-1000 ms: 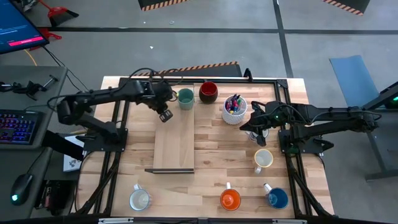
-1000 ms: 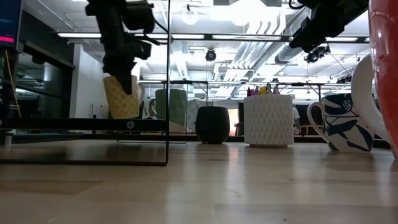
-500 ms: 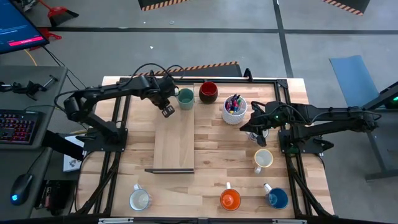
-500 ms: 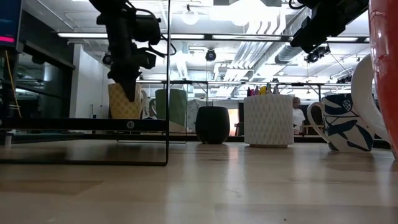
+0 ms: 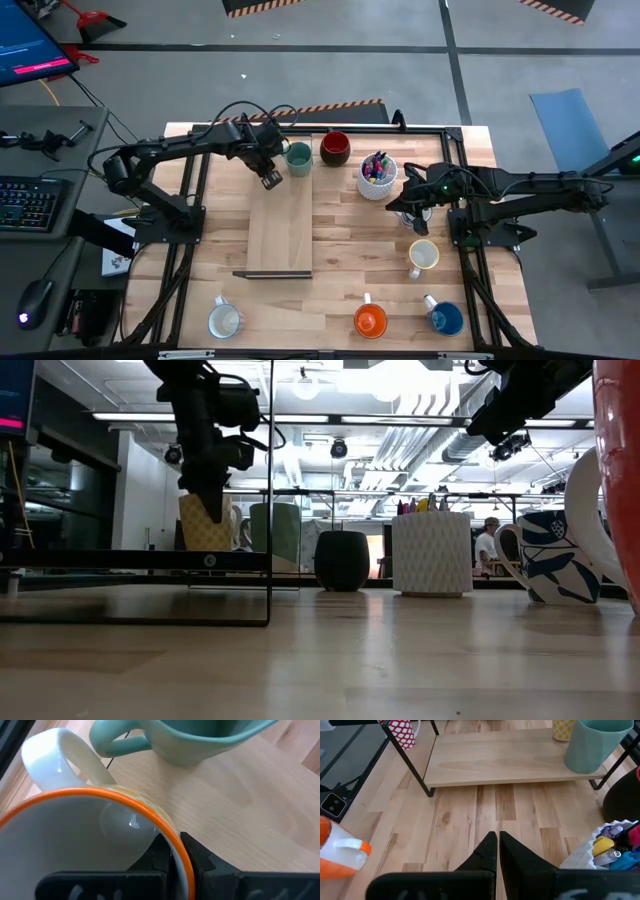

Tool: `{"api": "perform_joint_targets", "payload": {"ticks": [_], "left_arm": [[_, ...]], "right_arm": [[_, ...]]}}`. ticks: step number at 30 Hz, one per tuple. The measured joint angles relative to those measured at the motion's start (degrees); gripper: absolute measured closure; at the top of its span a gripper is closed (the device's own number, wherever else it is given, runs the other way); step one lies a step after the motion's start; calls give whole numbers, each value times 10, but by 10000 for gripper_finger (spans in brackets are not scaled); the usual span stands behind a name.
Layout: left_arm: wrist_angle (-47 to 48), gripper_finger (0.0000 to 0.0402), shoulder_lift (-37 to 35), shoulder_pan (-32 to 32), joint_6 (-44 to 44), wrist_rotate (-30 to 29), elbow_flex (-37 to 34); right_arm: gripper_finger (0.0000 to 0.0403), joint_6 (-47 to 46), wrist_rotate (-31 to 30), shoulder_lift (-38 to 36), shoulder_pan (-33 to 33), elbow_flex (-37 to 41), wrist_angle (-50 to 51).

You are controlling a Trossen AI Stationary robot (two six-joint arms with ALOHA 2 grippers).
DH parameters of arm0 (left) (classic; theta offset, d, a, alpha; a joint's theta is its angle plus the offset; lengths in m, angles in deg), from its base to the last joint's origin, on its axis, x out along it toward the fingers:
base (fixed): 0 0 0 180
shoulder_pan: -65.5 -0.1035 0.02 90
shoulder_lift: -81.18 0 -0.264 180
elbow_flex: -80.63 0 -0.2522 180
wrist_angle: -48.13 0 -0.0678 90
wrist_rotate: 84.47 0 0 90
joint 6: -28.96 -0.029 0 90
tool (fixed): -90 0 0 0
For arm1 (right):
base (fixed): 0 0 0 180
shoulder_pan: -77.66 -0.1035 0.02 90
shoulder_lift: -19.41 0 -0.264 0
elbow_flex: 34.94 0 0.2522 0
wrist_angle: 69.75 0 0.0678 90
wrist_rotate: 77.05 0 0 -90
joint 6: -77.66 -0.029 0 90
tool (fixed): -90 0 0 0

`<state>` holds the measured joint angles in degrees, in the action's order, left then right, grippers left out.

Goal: Place coffee mugs
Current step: Put the yellow mug on the shelf, then put the blue patterned mug on the shelf

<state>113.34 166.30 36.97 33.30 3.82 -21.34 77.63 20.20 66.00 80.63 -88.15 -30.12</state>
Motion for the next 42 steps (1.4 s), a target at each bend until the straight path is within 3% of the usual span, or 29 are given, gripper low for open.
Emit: {"api": "perform_joint_targets", "payload": {"ticks": [6, 14, 28, 42], "left_arm": [[1, 391, 0, 0, 0, 0, 0], [0, 349, 0, 0, 2, -1, 0], [3, 343, 0, 0, 5, -4, 4], [144, 342, -1, 1, 5, -31, 136]], "right_arm": [[403, 0, 0, 0, 0, 0, 0], [403, 0, 0, 0, 0, 0, 0], [403, 0, 0, 0, 0, 0, 0], [403, 0, 0, 0, 0, 0, 14]]}}
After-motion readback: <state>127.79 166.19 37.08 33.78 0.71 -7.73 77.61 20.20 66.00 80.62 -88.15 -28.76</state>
